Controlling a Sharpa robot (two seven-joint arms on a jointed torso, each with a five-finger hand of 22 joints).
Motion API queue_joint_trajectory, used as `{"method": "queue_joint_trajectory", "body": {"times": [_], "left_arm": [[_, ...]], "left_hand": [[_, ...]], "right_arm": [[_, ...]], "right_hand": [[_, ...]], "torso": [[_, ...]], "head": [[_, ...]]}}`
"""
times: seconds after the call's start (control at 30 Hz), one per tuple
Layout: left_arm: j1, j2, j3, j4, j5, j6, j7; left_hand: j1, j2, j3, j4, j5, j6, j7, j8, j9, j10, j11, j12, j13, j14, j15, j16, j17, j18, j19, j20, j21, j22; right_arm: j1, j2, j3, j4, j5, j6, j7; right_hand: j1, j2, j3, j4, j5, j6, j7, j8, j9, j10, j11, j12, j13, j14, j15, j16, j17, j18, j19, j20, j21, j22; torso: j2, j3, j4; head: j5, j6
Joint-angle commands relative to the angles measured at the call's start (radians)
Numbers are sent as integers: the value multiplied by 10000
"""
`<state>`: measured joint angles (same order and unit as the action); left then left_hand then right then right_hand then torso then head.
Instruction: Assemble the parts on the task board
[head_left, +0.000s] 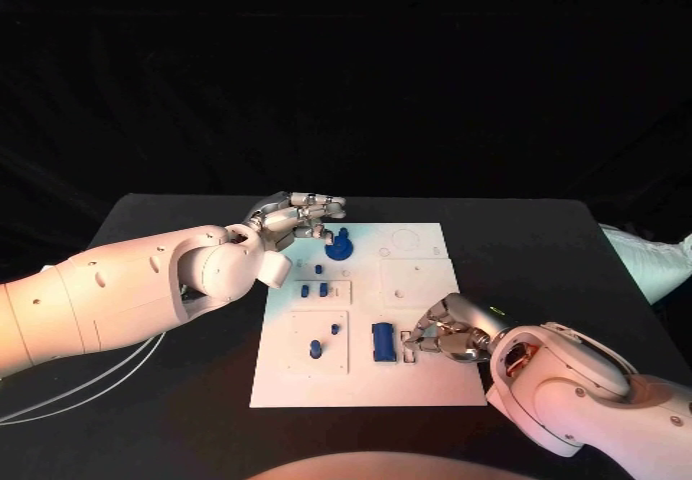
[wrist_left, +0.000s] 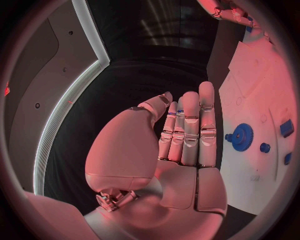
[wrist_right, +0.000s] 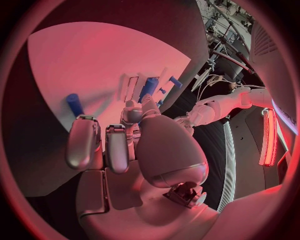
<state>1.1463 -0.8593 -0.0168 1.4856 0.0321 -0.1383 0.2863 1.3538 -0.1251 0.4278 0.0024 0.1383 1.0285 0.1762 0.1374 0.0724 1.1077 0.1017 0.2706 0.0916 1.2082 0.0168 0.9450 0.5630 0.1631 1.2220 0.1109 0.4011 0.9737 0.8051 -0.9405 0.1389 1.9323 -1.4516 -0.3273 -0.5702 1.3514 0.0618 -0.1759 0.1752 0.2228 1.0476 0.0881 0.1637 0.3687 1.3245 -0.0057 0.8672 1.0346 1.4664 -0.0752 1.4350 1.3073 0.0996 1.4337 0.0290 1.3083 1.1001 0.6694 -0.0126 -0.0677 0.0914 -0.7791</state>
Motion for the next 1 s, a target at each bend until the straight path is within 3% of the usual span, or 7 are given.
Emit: {"method": "queue_joint_trajectory", "body": {"times": [0.03, 0.2, 0.4, 0.47, 0.6, 0.77, 1.0], "left_arm": [[3, -4, 6, 14, -23, 172, 41], [2, -9, 5, 11, -23, 188, 40], [-21, -3, 5, -8, -23, 222, 42], [-34, 5, 5, -13, -23, 232, 41], [-63, 30, 6, -28, -23, 252, 39], [-88, 34, 6, -35, -24, 259, 38], [-101, 22, 6, -35, -24, 268, 34]], "left_hand": [[30, 19, -66, -16, -24, -44, -10, 68, -11, -96, -7, 52, 12, -85, -3, -10, -14, 175, 69, 30, -37, -13], [30, 19, -66, -16, -24, -44, -10, 68, -11, -96, -7, 52, 12, -85, -3, -10, -14, 175, 69, 30, -37, -13], [30, 19, -66, -16, -24, -44, -10, 68, -11, -96, -7, 52, 12, -85, -3, -10, -14, 175, 69, 30, -37, -13], [30, 19, -66, -16, -24, -44, -10, 68, -11, -96, -7, 52, 12, -85, -3, -10, -14, 175, 69, 30, -37, -13], [30, 19, -66, -16, -24, -44, -10, 68, -11, -96, -7, 52, 12, -85, -3, -10, -14, 175, 69, 30, -37, -13], [41, 28, -73, -25, -20, -49, -14, 73, -11, -107, -10, 68, 13, -90, -3, -6, -20, 177, 70, 32, -44, -20], [41, 28, -73, -25, -20, -49, -14, 73, -11, -107, -10, 68, 13, -90, -3, -6, -20, 177, 70, 32, -44, -20]], "right_arm": [[137, -493, 19, 239, 558, -563, 691], [246, -1215, 26, 418, -9, -258, 750], [267, -1680, 30, 378, -1105, 348, 573], [259, -1718, 30, 327, -1383, 527, 483], [225, -1675, 30, 203, -1718, 747, 331], [170, -1508, 29, 15, -1963, 863, 163], [115, -1207, 27, -252, -2110, 984, 34]], "right_hand": [[72, 159, 65, 34, 265, -139, 53, -149, -123, -56, 132, -149, -78, 616, 85, -25, 170, -111, -33, 37, -43, -9], [122, 144, 88, 30, 312, -182, 84, -239, -215, -102, 160, -268, -148, 623, 107, 2, 219, -114, -29, 60, -32, 14], [96, 97, 67, 75, 236, -74, 80, -253, -282, -122, 165, -369, -207, 614, 119, -22, 182, -108, -39, 80, -47, -8], [73, 83, 57, 103, 214, -38, 77, -259, -305, -141, 165, -439, -253, 608, 120, -37, 158, -104, -46, 84, -58, -25], [30, 70, 42, 160, 190, 38, 65, -262, -342, -152, 159, -506, -292, 596, 119, -70, 109, -95, -62, 88, -84, -63], [-25, 61, 27, 237, 183, 116, 51, -267, -382, -148, 150, -545, -309, 591, 113, -82, 96, -92, -68, 88, -93, -71], [-69, 70, 23, 303, 189, 173, 38, -268, -408, -133, 142, -547, -302, 587, 108, -92, 84, -89, -73, 87, -104, -84]], "torso": [[-14, -17, -72], [-26, -40, -142], [-11, -12, -211], [-14, -29, -187], [-23, -29, -147], [-10, -21, -128], [-10, -35, -161]], "head": [[-101, 42], [-237, 107], [-251, 124], [-293, 112], [-336, 92], [-297, 89], [-257, 57]]}}
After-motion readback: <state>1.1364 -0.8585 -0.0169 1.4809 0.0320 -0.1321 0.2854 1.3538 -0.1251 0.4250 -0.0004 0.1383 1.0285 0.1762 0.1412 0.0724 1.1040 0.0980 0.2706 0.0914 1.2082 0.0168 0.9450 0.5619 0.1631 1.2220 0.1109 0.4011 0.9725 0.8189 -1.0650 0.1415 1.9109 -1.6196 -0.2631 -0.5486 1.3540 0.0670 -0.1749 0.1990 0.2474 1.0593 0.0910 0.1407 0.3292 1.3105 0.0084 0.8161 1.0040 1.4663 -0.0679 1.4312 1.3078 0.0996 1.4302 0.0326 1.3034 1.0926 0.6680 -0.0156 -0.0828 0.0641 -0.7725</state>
